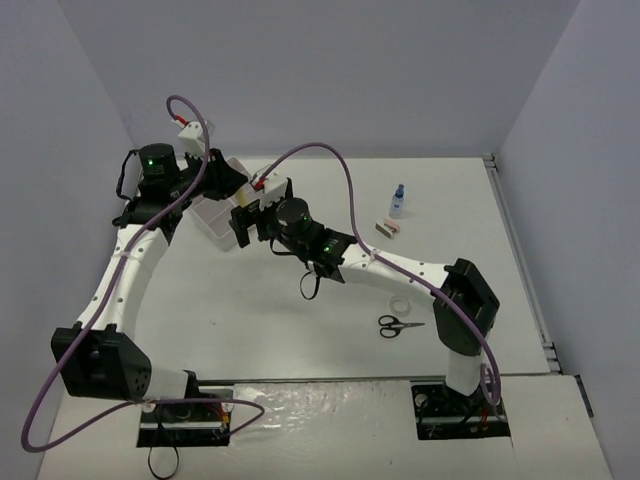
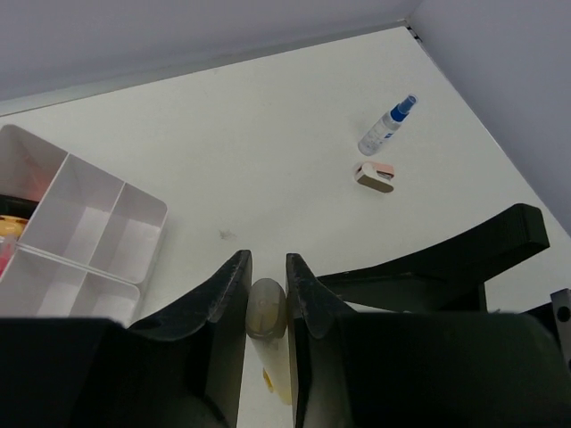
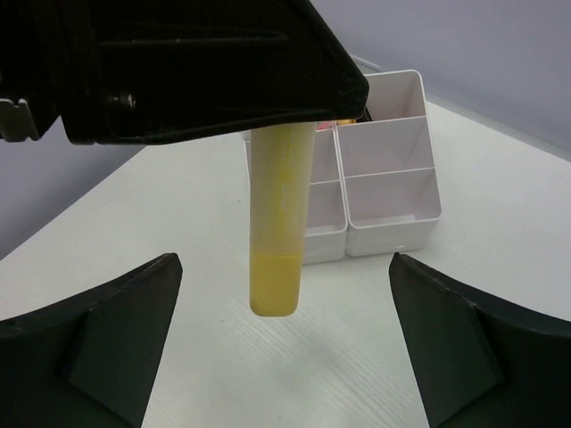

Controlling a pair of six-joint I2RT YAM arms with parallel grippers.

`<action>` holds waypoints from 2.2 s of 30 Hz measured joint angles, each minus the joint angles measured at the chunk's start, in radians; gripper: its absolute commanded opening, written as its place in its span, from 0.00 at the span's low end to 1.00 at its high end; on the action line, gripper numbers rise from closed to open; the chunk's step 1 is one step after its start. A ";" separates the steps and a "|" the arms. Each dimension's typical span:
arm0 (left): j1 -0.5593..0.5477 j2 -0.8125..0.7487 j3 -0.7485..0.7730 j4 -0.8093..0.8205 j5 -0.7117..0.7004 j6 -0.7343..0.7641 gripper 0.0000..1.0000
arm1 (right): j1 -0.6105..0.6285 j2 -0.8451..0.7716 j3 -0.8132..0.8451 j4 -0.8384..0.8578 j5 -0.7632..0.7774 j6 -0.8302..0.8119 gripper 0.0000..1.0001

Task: Sort the stationery into containers
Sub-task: Place the stationery in the storage box.

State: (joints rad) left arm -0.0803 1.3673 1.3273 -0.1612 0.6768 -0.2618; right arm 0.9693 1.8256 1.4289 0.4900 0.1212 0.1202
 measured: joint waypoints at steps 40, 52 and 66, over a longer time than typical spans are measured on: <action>0.068 0.612 0.169 0.757 -0.179 0.430 0.00 | -0.177 -0.278 -0.335 -0.080 0.064 0.048 1.00; 0.069 0.621 0.029 0.842 -0.161 0.463 0.00 | -0.185 -0.299 -0.361 -0.093 0.062 0.048 1.00; 0.069 0.621 0.002 0.850 -0.148 0.449 0.63 | -0.199 -0.330 -0.371 -0.114 0.065 0.061 1.00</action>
State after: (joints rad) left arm -0.0116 1.9881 1.3296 0.6893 0.5286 0.1871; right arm 0.7702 1.4958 1.0580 0.3756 0.1863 0.1816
